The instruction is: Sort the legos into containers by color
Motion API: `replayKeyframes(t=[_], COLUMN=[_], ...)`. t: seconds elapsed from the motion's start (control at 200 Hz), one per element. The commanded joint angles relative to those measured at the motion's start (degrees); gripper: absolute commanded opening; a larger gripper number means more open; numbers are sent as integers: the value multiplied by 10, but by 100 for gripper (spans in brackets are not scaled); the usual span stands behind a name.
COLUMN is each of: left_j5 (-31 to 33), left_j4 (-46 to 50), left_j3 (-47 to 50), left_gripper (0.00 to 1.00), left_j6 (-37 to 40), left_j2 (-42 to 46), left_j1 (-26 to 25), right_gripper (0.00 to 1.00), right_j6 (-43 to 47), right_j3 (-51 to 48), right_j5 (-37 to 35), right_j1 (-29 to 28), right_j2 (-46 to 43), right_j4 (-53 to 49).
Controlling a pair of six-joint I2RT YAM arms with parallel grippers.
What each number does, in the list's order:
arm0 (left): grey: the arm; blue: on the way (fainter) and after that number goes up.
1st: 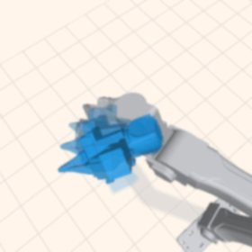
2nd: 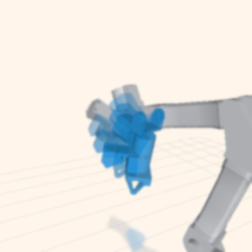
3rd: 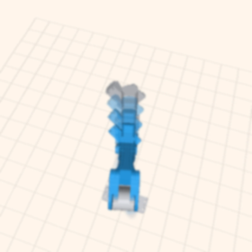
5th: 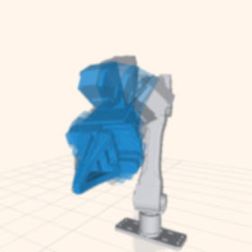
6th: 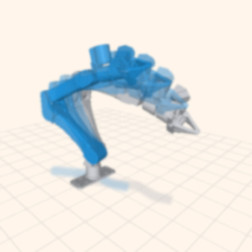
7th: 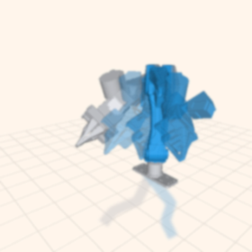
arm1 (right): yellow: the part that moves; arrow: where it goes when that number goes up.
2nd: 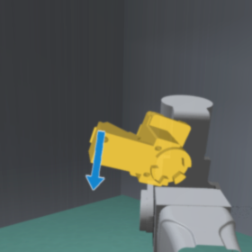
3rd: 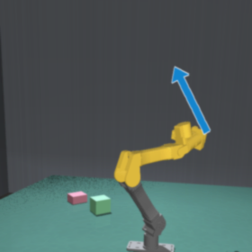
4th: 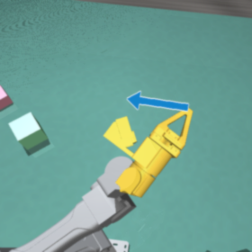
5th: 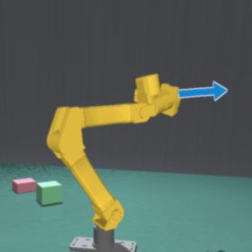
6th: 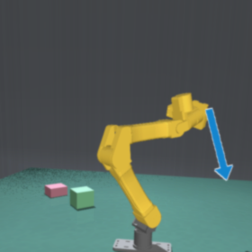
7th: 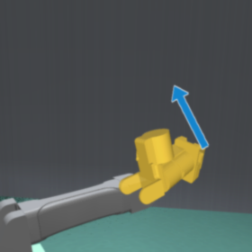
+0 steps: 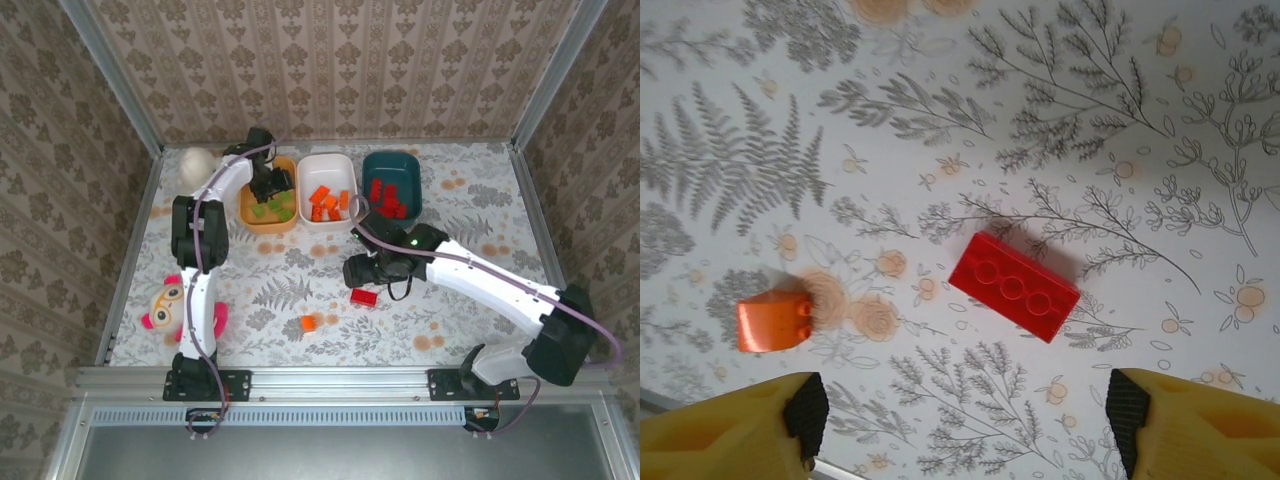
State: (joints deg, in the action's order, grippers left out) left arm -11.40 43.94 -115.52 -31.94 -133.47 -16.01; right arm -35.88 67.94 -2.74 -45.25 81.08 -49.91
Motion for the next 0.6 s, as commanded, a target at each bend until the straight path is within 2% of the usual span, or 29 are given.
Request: replayKeyframes(t=[0.0,0.18,0.33,0.465,0.595], left_j5=[-3,11,2,-7,-14], left_j4=[6,-31,-94,-110,-141], left_j3=[10,72,197,301,403], left_gripper=[67,73,74,74,74], left_j6=[-3,-11,-32,-53,-66], left_j2=[79,188,312,407,503], left_j1=[4,-5,-26,-51,-76], right_gripper=[83,92,100,100,100], right_j6=[-52,-134,-197,-267,-292], right_j3=[10,1,-8,-27,-49], right_j5=[-2,14,38,57,47], right_j1=[3,1,-3,-7,-8], right_j2=[43,81,112,141,159], right_j4=[-55,-61,-24,7,47])
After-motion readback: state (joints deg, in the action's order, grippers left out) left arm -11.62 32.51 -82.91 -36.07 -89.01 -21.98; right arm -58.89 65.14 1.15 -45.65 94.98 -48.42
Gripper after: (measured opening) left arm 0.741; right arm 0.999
